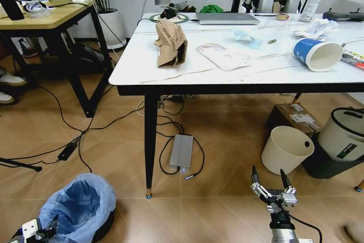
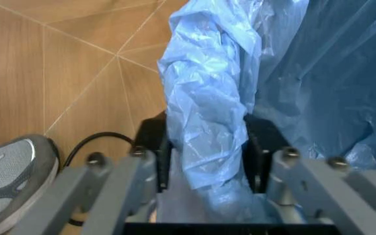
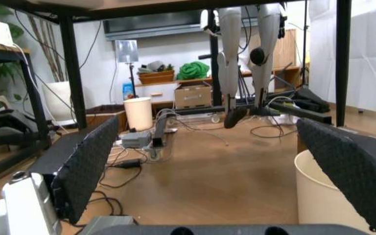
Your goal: Pick up the trash bin and place the trash from the table into it.
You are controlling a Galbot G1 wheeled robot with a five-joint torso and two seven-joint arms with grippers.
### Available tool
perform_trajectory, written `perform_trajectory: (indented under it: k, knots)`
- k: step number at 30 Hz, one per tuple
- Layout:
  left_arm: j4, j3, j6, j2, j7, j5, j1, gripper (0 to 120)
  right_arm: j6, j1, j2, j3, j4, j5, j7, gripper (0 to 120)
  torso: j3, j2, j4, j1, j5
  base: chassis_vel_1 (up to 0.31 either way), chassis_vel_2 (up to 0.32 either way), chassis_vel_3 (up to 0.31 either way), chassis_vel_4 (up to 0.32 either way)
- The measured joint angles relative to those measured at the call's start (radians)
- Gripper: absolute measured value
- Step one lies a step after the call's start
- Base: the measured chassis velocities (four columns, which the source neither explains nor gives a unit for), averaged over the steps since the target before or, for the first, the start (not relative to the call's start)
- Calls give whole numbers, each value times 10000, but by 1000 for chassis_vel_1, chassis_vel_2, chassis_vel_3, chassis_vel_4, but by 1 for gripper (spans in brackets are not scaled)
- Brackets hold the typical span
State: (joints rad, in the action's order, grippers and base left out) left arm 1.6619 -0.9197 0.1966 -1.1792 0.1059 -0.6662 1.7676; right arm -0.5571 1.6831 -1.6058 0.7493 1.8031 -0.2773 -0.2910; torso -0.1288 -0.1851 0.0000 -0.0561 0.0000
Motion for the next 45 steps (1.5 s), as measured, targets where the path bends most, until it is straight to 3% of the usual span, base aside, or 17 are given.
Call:
perform_trajectory:
  k: [2,6,10,22,33,41,45]
  knots:
    - [0,-3,0,-2,-2,-2,0,29,0,3,1,0,1,0,0,100,0,0,0,0,0,0,0,0,0]
    - [7,0,-7,-98,-17,14,3,10,4,12,75,27,19,-27,7,100,0,0,0,0,1,0,0,0,0]
    - [59,24,-19,-165,-40,37,0,0,16,26,159,52,55,-113,12,100,0,-1,-2,0,1,0,0,0,0]
    - [265,-9,-155,-306,-501,480,195,0,15,60,252,70,59,-108,14,100,-1,-1,1,0,1,0,0,0,0]
    - [1014,231,-912,-380,-2074,1027,449,0,-11,386,290,289,195,150,22,100,-1,-1,0,0,-2,0,0,0,0]
    - [2304,645,-1178,-221,-3749,122,1322,0,21,585,293,442,410,480,102,100,-1,-1,0,0,1,0,0,0,0]
    - [3212,1012,-948,121,-3869,-627,2042,0,96,672,220,444,482,683,167,100,-1,-1,1,0,1,0,0,0,0]
